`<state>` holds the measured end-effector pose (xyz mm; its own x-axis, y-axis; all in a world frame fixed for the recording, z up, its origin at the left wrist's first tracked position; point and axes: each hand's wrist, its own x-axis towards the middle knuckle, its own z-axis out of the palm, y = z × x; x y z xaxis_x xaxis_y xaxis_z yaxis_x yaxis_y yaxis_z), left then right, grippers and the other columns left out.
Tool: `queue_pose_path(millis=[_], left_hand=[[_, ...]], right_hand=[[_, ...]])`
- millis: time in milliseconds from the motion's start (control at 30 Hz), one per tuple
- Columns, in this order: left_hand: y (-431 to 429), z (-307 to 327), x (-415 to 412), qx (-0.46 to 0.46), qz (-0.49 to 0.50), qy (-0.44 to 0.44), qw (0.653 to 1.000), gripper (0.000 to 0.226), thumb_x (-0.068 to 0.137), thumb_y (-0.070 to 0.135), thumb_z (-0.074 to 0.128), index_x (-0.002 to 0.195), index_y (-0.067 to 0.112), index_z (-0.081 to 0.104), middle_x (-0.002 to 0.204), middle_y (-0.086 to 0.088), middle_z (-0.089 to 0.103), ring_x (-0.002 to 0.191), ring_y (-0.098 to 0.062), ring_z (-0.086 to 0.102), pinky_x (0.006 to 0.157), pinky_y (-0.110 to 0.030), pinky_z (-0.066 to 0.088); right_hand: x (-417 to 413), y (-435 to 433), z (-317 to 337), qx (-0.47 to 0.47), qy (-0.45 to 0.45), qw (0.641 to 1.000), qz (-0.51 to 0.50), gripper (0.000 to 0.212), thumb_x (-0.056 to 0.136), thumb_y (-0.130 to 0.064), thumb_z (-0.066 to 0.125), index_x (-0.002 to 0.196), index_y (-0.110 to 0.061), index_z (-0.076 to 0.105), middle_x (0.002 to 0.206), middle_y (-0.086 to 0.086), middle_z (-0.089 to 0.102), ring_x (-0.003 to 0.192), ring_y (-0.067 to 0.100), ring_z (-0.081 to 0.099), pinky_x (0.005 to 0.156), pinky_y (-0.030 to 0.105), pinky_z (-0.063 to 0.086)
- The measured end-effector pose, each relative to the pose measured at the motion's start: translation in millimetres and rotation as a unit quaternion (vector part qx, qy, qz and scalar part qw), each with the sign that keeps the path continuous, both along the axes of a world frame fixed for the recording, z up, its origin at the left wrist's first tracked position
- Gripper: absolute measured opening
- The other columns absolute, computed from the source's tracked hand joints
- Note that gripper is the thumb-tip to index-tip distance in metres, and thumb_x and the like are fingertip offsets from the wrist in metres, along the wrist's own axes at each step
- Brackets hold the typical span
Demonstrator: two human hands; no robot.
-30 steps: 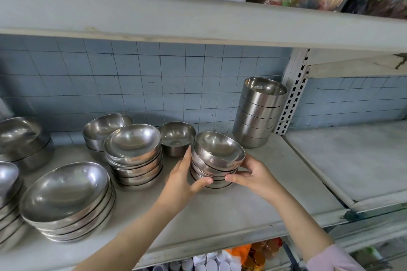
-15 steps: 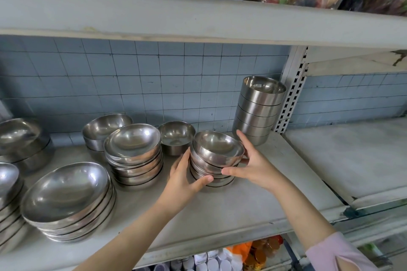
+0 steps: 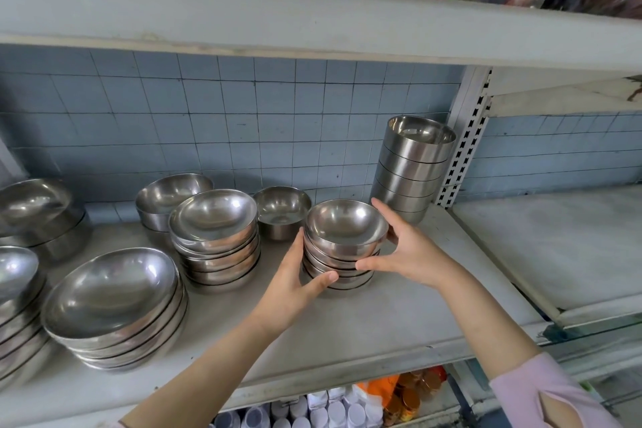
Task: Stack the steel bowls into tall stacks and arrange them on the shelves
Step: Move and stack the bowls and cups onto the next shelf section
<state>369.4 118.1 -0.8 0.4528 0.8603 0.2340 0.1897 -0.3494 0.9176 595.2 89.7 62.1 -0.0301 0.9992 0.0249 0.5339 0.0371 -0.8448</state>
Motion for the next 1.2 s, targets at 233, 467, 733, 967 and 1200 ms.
queue_pose_path(millis=[233,467,733,967,1200], left_hand=[[-2.3,1.9,-0.2,-0.006,-0.009,-0.007,1.000,0.084,0.087,0.040,0.068,0.152,0.038,0.015,0.153,0.021,0.032,0.142,0.001,0.027,0.119,-0.037,0.024],[-3.6,5.4,0.9,0.006,-0.017,-0.018,1.000,0.077,0.089,0.032,0.068,0.149,0.037,0.021,0.148,0.021,0.040,0.138,0.002,0.034,0.113,-0.021,0.029],[-3.4,-4.5,0.2,-0.053,-0.011,-0.024,0.998,0.101,0.081,0.035,0.074,0.155,0.030,0.004,0.150,0.022,0.034,0.131,0.014,0.036,0.095,-0.006,0.038],[-0.5,-13.9,11.4,-0.091,0.003,-0.037,0.995,0.095,0.073,0.013,0.083,0.141,0.045,0.025,0.136,0.026,0.047,0.117,0.020,0.046,0.092,-0.011,0.045],[-4.6,-11.2,83.8,-0.102,-0.006,-0.047,0.994,0.094,0.071,0.013,0.084,0.145,0.033,0.030,0.138,0.015,0.048,0.114,0.022,0.047,0.087,-0.004,0.042]], right_hand=[[-3.4,-0.5,-9.7,0.010,0.049,0.999,-0.004,0.127,0.041,-0.066,0.089,0.148,-0.050,0.024,0.148,-0.020,0.042,0.134,-0.001,0.044,0.117,0.034,0.033],[-5.4,1.2,-18.3,0.027,0.066,0.997,-0.006,0.117,0.049,-0.060,0.090,0.145,-0.053,0.024,0.151,-0.016,0.041,0.139,0.004,0.039,0.121,0.039,0.027],[-1.0,1.7,-24.7,-0.013,0.134,0.990,0.036,0.120,0.071,-0.009,0.086,0.154,-0.035,0.003,0.137,-0.019,0.047,0.113,-0.008,0.060,0.096,0.014,0.046],[22.5,-1.7,-37.0,-0.018,0.161,0.986,0.041,0.103,0.058,-0.031,0.086,0.149,-0.026,0.035,0.145,-0.009,0.052,0.122,0.007,0.059,0.095,0.023,0.049],[96.0,-8.1,-41.0,-0.029,0.174,0.984,0.012,0.099,0.056,-0.031,0.088,0.144,-0.024,0.043,0.143,-0.005,0.055,0.125,0.012,0.058,0.103,0.029,0.047]])
